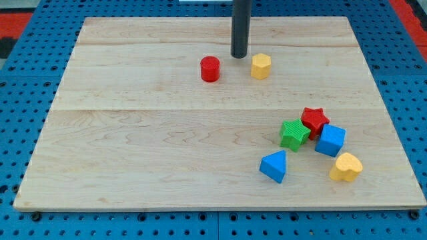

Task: Move the red circle above the blue triangle

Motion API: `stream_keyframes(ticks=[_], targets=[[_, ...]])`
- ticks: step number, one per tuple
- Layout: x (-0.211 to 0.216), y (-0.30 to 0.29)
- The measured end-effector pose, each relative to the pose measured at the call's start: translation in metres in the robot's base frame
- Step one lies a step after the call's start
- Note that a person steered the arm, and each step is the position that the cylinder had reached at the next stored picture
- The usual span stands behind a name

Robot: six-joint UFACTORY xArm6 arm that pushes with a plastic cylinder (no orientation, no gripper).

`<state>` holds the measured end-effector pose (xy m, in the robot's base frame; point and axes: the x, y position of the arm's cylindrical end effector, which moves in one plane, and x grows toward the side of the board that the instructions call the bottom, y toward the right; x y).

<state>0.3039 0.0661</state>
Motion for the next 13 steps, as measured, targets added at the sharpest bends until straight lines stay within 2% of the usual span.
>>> stream_keyframes(ticks=[1, 2, 3, 4, 5, 6, 7, 8, 9, 10, 11, 13], targets=[[0.054, 0.050], [0.112, 0.073], [0.077, 0.068], [-0.021, 0.049], [-0.097, -0.025], [-0.110, -0.082], [-0.102, -0.165], [-0.053, -0.158], [0.043, -0.073], [0.071, 0.004], [0.124, 0.018], [0.064, 0.021]])
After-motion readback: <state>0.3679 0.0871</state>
